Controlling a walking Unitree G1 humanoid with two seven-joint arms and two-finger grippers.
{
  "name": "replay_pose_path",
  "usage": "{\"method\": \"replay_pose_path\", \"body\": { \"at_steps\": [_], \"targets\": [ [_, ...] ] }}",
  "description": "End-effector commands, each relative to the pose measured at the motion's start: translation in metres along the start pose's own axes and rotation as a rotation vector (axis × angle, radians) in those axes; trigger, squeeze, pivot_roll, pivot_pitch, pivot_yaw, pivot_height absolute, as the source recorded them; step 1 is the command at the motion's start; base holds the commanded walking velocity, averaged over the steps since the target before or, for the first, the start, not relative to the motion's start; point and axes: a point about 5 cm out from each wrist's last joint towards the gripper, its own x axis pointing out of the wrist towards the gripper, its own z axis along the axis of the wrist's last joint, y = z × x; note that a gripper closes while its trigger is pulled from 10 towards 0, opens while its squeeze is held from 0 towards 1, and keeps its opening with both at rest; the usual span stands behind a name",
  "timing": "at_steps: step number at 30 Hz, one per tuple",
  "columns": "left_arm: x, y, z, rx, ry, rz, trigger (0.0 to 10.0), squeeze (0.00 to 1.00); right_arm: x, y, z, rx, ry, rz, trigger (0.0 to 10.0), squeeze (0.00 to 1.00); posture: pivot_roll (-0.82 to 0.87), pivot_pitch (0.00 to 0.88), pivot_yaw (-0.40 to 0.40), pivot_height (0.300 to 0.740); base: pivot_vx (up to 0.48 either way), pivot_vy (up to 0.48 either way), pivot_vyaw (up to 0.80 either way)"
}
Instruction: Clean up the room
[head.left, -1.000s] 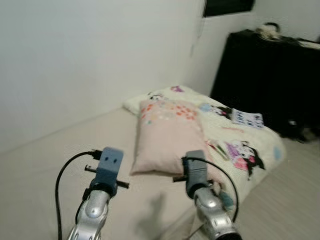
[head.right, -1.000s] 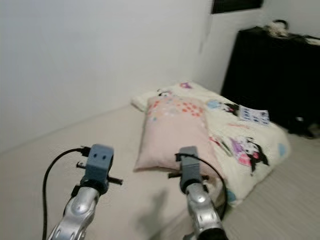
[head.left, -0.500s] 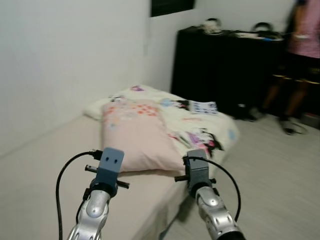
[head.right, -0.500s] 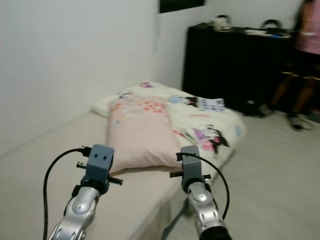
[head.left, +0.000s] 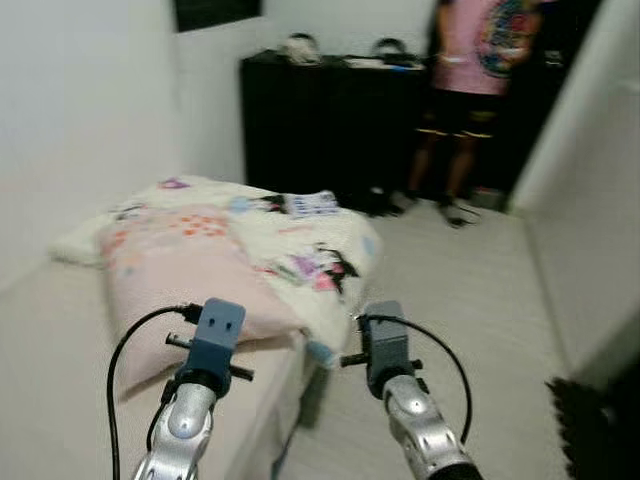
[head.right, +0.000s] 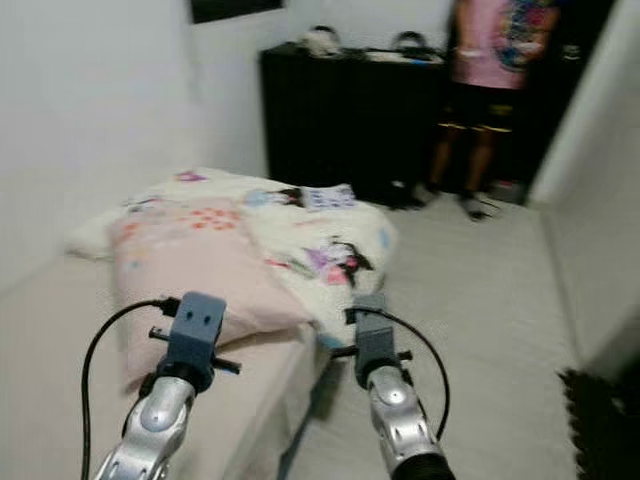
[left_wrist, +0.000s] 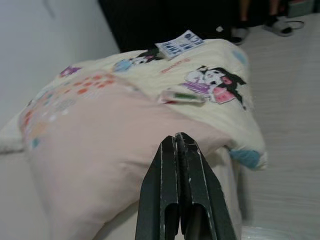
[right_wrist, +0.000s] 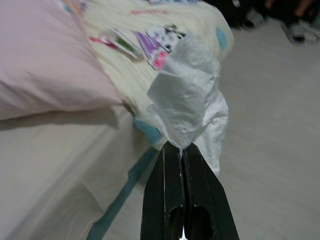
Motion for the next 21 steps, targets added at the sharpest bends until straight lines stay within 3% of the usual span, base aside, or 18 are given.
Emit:
{"method": "replay_pose_path", "body": {
  "at_steps": [1, 11, 21],
  "targets": [
    [0.0004, -0.0012, -0.001, -0.01, 0.0, -0.006, 10.0, 0.0, 0.0007, -0.0025, -0.0005, -0.013, 0.008, -0.012, 10.0, 0.0, 0.01, 0.0, -0.008, 0.74, 0.0, 0.0, -0.8],
    [0.0001, -0.0044, -0.0011, -0.079, -0.02, -0.02, 10.0, 0.0, 0.0013, -0.0047, 0.0004, -0.031, 0.003, -0.019, 10.0, 0.0, 0.0, 0.0, 0.004, 0.74, 0.0, 0.0, -0.8],
    [0.0, -0.0017, -0.0006, -0.08, -0.024, -0.006, 10.0, 0.0, 0.0012, -0.0056, -0.0005, -0.036, 0.004, -0.018, 10.0, 0.0, 0.01, 0.0, 0.002, 0.74, 0.0, 0.0, -0.8]
  ]
}}
